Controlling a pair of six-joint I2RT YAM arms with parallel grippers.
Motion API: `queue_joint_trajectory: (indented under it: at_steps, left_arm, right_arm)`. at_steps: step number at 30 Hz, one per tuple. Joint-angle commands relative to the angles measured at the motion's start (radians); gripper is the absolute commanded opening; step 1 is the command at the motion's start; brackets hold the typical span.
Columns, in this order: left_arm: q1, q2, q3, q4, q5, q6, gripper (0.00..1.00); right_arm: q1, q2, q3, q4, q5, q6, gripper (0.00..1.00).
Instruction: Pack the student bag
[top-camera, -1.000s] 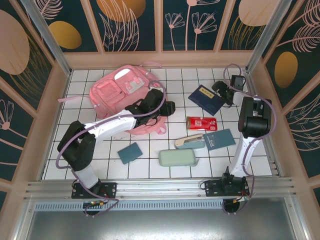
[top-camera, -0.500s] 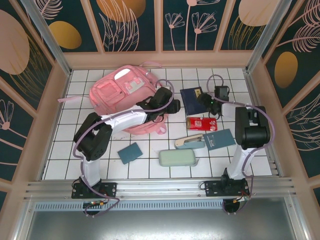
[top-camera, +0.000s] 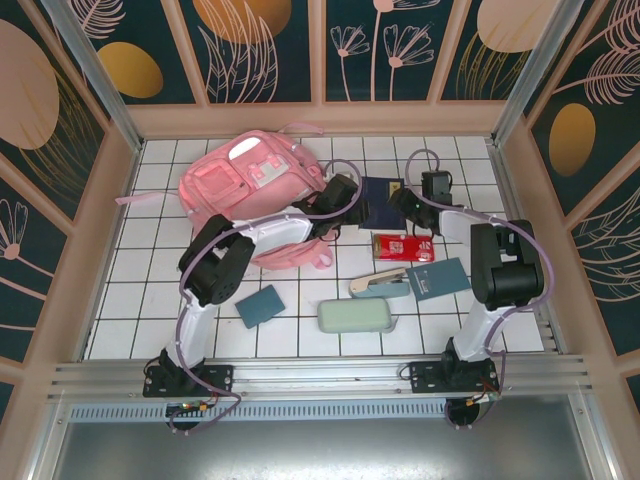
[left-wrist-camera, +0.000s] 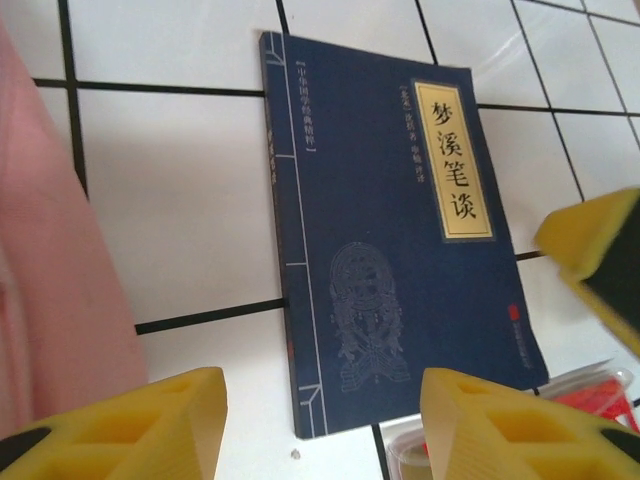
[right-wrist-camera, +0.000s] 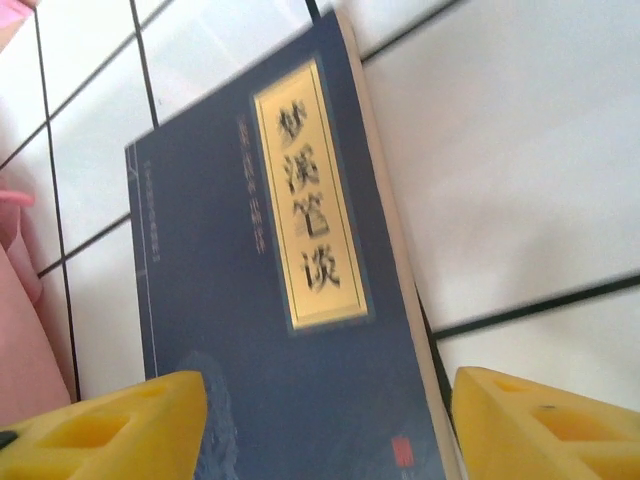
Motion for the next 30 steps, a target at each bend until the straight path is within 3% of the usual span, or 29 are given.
queue_joint_trajectory:
  at_steps: [1,7,20,25,30]
  left_arm:
    - [0.013,0.051,0.044,0.029,0.013,-0.027,0.54]
    - [0.017,0.115,0.096,0.027,0.029,-0.022,0.54]
    - [0.019,0.277,0.263,-0.088,0.059,-0.045,0.53]
    - [0.019,0.274,0.255,-0.018,0.167,-0.052,0.52]
    - [0.020,0.216,0.158,0.210,0.374,-0.078,0.50]
  right_arm:
    - [-0.003,0.055,0.075,-0.017,0.057,-0.046,0.58]
    - [-0.002,0.153,0.151,-0.051,0.062,-0.055,0.45]
    - [0.026,0.198,0.146,-0.040,0.032,-0.052,0.26]
    - [0.034,0.204,0.149,-0.039,0.016,-0.050,0.22]
    - [0.035,0.205,0.150,-0.038,0.003,-0.047,0.22]
